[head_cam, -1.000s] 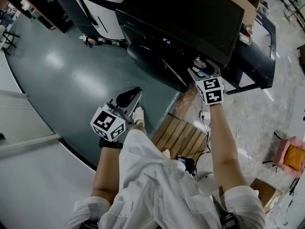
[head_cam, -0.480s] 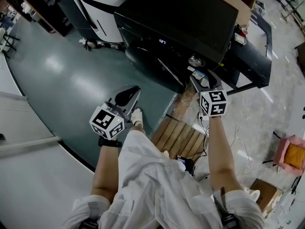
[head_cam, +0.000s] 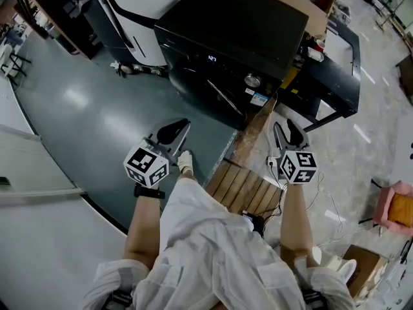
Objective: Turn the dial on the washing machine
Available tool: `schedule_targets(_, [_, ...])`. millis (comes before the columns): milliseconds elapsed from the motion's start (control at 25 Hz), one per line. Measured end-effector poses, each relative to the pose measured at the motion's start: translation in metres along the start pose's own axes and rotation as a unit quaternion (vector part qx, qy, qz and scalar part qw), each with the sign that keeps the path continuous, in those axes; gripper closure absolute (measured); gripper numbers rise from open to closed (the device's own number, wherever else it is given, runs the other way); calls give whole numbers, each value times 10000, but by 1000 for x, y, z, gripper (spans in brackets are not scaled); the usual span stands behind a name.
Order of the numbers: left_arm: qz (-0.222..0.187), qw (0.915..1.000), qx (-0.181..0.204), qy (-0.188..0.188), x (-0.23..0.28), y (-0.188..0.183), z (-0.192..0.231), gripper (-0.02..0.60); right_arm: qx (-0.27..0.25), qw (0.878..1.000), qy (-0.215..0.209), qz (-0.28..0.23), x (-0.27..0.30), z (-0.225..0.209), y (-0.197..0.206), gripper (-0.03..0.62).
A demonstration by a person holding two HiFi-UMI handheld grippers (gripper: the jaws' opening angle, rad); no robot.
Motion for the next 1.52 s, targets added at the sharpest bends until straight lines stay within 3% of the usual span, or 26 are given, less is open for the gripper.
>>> schedule_targets(320, [-42, 9999, 146, 19, -15, -14, -38, 552, 137, 9985, 253, -473, -79, -9, -10, 479])
schedule_targets(480, [-112, 9997, 236, -16, -23, -23, -57, 552, 151, 9964, 346, -762, -117, -9, -17, 592])
schedule_targets(880, [-228, 9990, 373, -137, -42, -38, -84, 552, 178, 9949, 721, -676, -192, -19, -8, 594])
schedule_targets(1520, [-183, 9988, 439, 66, -37, -37, -110, 552, 165, 9924, 806, -912, -238, -19, -8, 594])
Point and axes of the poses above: the fingertips, and each gripper's own axes: x forward along the fingers, z to its left, y out of its underside, the point moved 9 cm from there along -x, backward along the fingers
